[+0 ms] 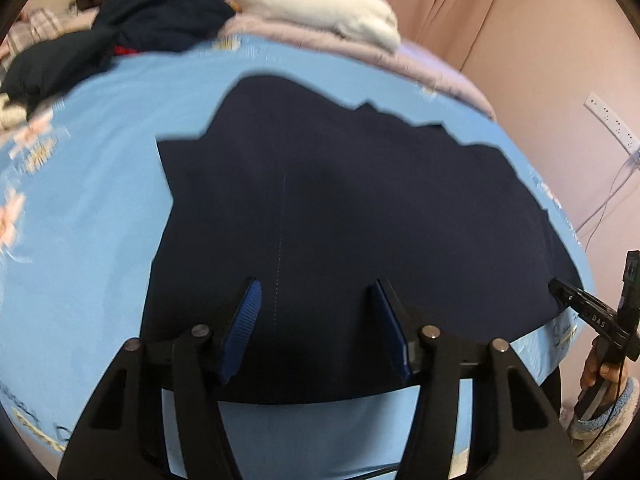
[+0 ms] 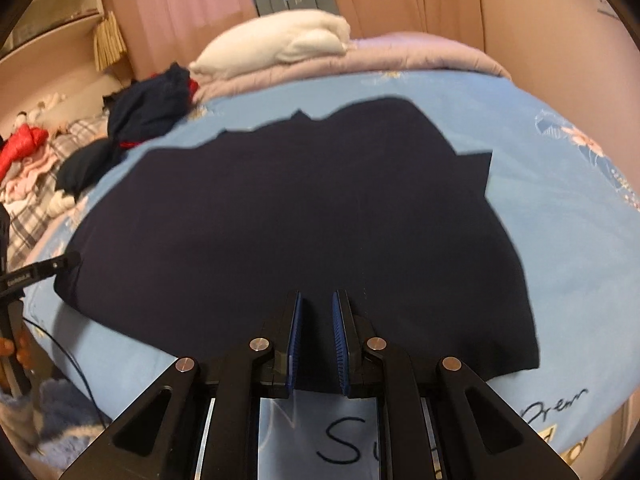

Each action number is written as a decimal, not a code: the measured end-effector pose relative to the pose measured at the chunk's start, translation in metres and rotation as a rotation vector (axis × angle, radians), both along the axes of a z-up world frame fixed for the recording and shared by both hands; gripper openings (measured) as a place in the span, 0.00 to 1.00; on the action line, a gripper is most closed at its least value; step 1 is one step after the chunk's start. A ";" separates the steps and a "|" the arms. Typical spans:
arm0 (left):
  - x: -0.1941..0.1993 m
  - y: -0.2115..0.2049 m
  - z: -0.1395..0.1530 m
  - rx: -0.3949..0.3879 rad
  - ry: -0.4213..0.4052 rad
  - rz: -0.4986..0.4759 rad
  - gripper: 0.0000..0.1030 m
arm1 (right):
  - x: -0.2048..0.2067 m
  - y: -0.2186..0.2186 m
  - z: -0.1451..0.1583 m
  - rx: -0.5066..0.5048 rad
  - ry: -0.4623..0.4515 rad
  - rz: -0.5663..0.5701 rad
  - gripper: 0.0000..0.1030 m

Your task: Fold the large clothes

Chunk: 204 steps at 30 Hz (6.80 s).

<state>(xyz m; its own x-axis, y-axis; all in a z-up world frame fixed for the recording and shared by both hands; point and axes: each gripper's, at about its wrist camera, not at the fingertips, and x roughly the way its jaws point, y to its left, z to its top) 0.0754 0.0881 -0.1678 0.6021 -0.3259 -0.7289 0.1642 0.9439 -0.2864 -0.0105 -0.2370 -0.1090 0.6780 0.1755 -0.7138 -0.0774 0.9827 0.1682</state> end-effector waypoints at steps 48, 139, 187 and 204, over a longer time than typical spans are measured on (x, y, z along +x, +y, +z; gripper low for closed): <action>0.084 0.092 -0.023 -0.617 0.193 0.038 0.82 | 0.019 0.039 0.016 0.250 0.029 0.154 0.34; 0.098 -0.279 0.089 0.104 0.189 -0.313 0.35 | -0.015 -0.055 -0.015 0.833 -0.070 -0.040 0.43; 0.021 -0.067 0.054 -0.103 0.141 -0.101 0.67 | 0.084 -0.010 0.041 0.614 -0.117 0.114 0.07; 0.026 -0.113 0.051 -0.020 0.126 -0.216 0.72 | 0.085 -0.137 0.023 0.569 -0.112 -0.108 0.07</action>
<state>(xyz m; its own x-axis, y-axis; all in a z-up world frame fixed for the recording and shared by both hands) 0.1016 -0.0246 -0.1163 0.4218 -0.4525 -0.7857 0.3232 0.8847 -0.3360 0.0746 -0.3740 -0.0858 0.7789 0.4362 -0.4507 -0.0297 0.7434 0.6681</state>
